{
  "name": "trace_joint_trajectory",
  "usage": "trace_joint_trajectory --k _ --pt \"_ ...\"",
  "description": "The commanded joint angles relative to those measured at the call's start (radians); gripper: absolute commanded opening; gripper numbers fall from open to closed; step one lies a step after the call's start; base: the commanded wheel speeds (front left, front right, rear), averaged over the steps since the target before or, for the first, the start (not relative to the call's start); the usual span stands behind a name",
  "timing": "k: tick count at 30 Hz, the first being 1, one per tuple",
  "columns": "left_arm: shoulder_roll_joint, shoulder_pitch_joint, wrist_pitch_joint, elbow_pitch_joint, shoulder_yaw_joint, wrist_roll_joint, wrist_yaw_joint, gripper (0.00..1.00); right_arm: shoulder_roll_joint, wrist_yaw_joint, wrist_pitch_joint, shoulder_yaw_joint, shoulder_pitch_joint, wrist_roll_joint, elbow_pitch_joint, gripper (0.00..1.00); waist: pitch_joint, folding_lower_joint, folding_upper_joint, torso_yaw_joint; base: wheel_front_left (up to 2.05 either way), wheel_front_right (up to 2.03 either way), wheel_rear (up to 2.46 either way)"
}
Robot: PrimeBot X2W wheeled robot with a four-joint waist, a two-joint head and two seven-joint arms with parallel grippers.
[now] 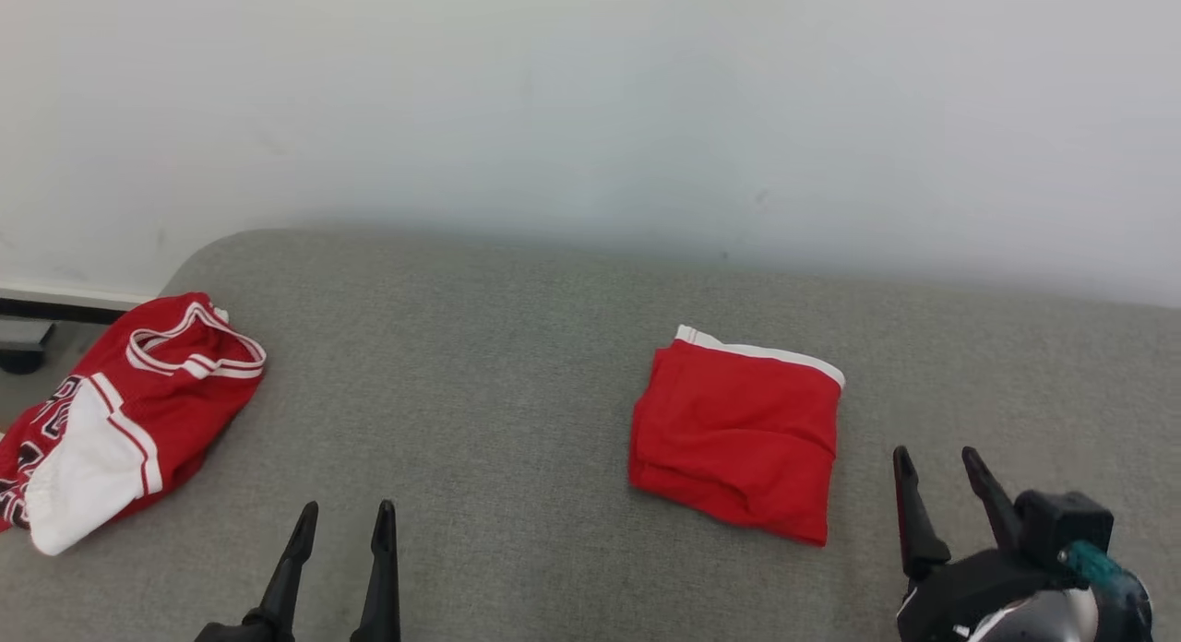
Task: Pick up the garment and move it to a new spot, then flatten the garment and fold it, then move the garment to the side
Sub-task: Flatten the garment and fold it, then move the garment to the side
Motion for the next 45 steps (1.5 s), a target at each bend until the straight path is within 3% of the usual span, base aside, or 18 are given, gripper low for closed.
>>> trace_joint_trajectory --k 1,8,17,26,45 --pt "-0.013 0.012 -0.002 -0.011 0.021 0.027 -0.009 1.00 0.002 -0.002 -0.018 0.015 0.053 0.013 -0.043 1.00 0.012 0.0000 0.0000 -0.053 0.00 0.00 0.00" --pt "-0.042 0.048 -0.003 0.001 0.088 0.063 -0.053 1.00 0.002 -0.002 -0.023 0.043 0.133 0.039 -0.107 1.00 0.008 0.0000 0.0000 -0.117 0.00 0.00 0.00" --pt "-0.088 0.073 -0.003 0.085 0.167 0.088 -0.101 1.00 0.002 -0.002 -0.030 0.077 0.149 0.053 -0.104 1.00 -0.002 0.0000 0.0000 -0.166 0.00 0.00 0.00" --pt "-0.111 0.059 -0.003 0.128 0.195 0.124 -0.140 1.00 0.002 -0.002 -0.030 0.070 0.150 0.062 -0.090 1.00 -0.005 0.0000 0.0000 -0.160 0.00 0.00 0.00" --pt "-0.137 0.044 -0.003 0.154 0.212 0.164 -0.175 1.00 0.002 -0.002 -0.002 0.069 0.133 0.082 -0.070 1.00 0.007 0.0000 0.0000 -0.142 0.00 0.00 0.00"
